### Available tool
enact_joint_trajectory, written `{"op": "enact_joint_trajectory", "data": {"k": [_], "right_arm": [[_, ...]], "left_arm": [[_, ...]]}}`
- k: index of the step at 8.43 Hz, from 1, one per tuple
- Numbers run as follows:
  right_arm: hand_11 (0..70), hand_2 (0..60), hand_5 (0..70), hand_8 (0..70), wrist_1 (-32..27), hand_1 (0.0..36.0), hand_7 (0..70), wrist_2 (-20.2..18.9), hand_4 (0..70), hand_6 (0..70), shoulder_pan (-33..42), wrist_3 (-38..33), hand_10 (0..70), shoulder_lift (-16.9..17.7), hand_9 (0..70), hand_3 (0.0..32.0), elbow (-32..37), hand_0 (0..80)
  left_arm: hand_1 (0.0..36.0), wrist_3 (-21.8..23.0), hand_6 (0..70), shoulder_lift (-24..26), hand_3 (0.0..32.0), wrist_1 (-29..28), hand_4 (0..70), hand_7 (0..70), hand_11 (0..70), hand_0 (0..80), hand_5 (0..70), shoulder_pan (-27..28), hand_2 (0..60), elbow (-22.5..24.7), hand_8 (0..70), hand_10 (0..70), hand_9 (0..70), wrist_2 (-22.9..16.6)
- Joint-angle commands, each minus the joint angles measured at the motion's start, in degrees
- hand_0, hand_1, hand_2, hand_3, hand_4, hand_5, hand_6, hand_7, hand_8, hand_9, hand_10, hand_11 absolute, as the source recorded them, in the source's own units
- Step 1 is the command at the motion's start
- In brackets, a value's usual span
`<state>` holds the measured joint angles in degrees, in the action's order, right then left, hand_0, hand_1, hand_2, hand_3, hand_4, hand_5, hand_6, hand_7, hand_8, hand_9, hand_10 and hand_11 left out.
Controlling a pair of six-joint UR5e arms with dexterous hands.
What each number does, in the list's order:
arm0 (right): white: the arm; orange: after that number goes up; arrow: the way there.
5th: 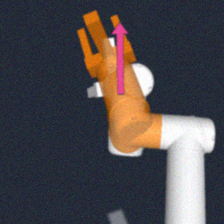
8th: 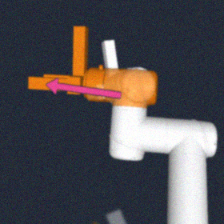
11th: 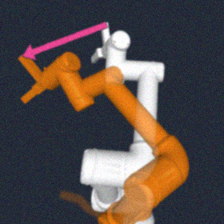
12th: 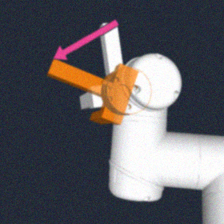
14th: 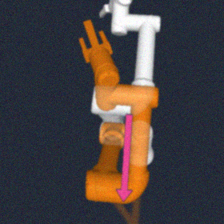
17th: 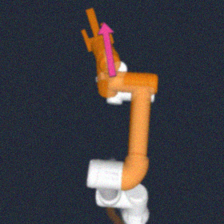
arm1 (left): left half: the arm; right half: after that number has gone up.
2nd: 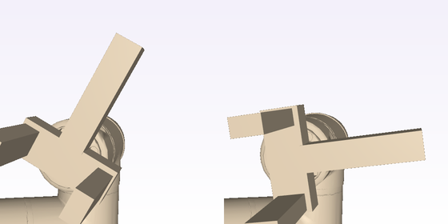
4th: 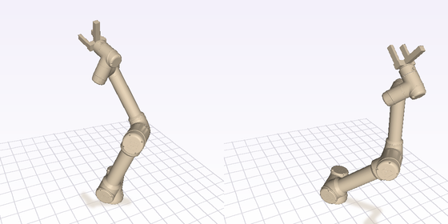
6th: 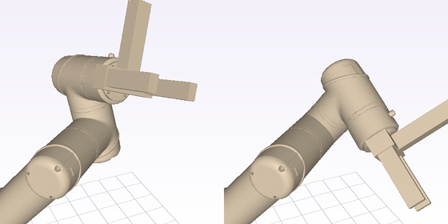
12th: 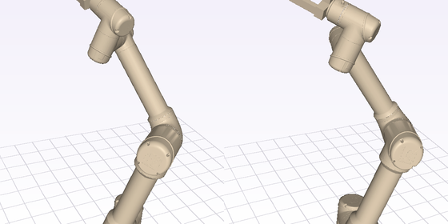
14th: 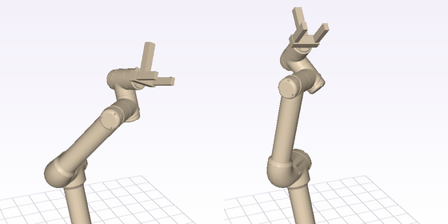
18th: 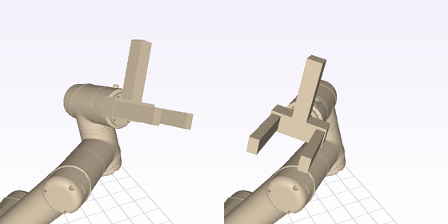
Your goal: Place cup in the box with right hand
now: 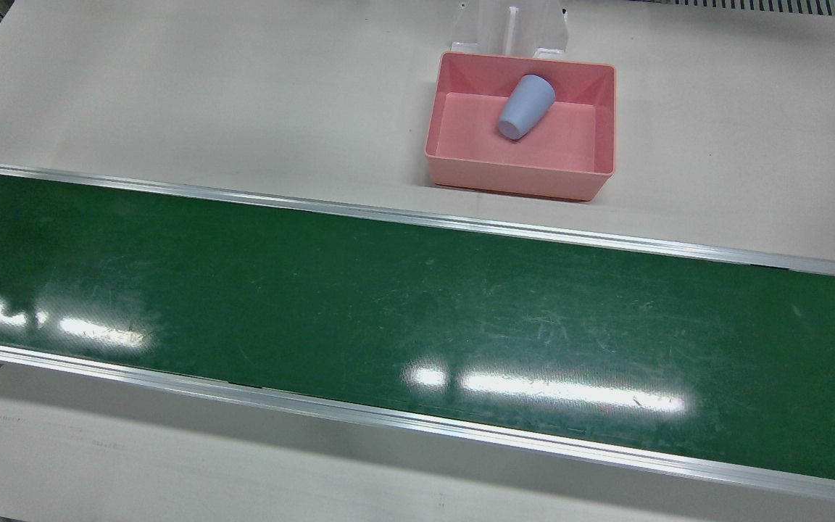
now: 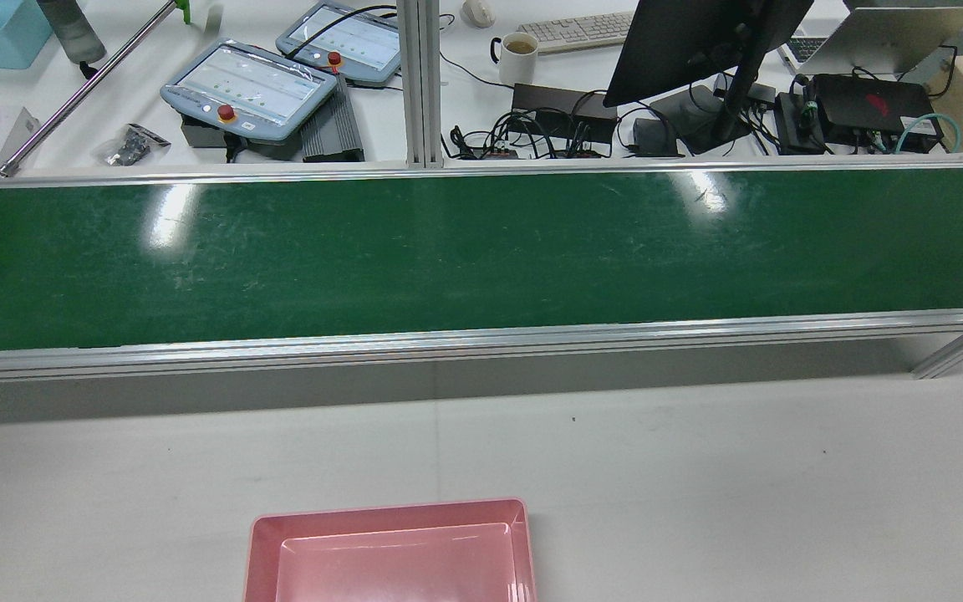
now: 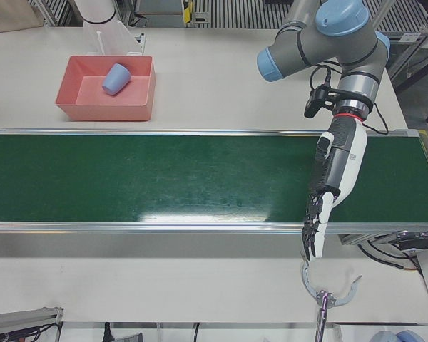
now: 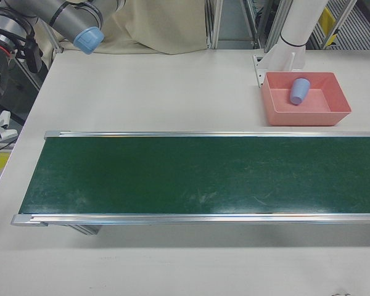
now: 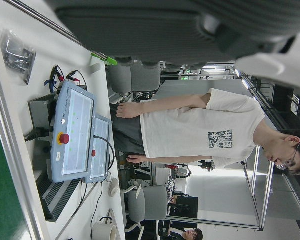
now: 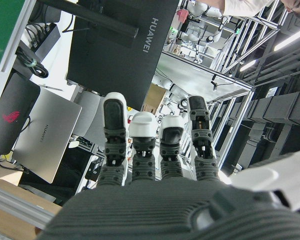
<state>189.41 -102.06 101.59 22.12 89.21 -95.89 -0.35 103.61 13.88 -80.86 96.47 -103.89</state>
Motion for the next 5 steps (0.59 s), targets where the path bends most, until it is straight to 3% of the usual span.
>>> {"op": "enact_joint_trajectory", "data": {"k": [1,5], "right_arm": [[51.7,27.6,6.4,64.0,-3.9,0.0,70.0,0.3,33.7,38.3,0.1,0.0,37.9,-3.7,70.0,0.0,8.8,0.0],[52.7,26.2,6.0,65.5,-7.9,0.0,70.0,0.5,38.8,38.5,-1.2,-0.1,38.9,-4.8,70.0,0.0,11.7,0.0]], "left_arm": [[0.0,0.0,0.0,0.0,0.0,0.0,0.0,0.0,0.0,0.0,0.0,0.0,0.0,0.0,0.0,0.0,0.0,0.0],[0.0,0.0,0.0,0.0,0.0,0.0,0.0,0.0,0.0,0.0,0.0,0.0,0.0,0.0,0.0,0.0,0.0,0.0]]}}
